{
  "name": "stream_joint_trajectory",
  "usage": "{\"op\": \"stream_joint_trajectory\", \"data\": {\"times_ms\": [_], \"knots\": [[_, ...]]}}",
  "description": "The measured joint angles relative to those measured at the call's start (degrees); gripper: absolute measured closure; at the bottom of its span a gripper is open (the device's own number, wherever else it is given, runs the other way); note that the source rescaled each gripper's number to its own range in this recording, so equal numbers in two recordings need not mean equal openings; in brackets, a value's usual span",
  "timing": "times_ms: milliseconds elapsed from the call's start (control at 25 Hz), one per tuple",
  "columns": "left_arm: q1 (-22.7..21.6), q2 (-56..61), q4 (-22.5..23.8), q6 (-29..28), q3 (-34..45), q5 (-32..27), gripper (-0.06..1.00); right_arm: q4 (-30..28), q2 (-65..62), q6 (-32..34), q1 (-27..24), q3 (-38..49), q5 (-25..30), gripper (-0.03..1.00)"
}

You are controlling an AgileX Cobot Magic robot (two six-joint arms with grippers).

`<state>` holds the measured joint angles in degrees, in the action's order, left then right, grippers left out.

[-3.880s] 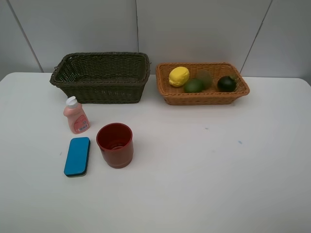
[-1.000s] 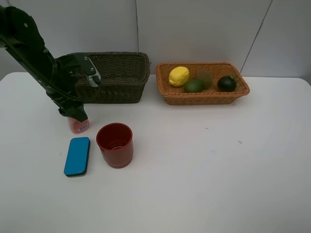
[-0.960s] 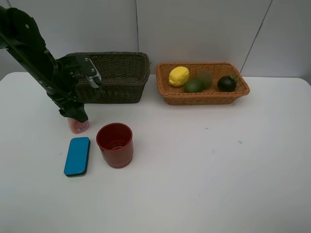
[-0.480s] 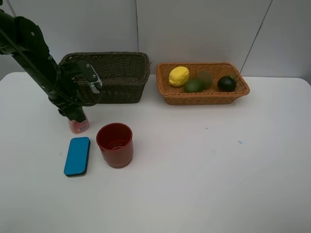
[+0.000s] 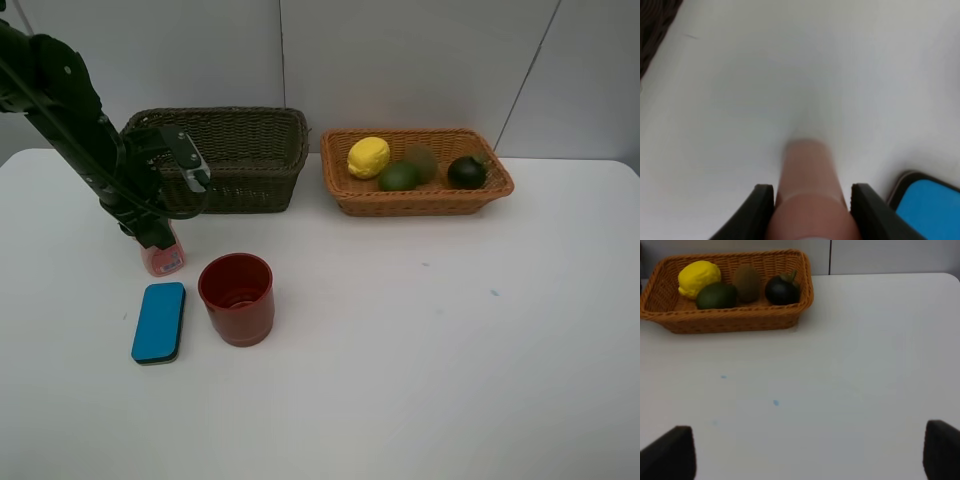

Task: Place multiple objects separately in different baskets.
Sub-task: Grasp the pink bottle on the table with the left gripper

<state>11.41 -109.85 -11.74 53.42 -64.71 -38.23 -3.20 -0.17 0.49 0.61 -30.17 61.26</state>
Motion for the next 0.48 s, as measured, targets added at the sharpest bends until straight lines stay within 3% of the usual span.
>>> {"op": "stream_joint_trajectory", "data": {"times_ms": [480], "knots": [[0.0,0.7,0.1,0.0,0.0,-0.2,0.52,0.0,0.0,0.0,0.0,0.0,0.0,-0.03]]}}
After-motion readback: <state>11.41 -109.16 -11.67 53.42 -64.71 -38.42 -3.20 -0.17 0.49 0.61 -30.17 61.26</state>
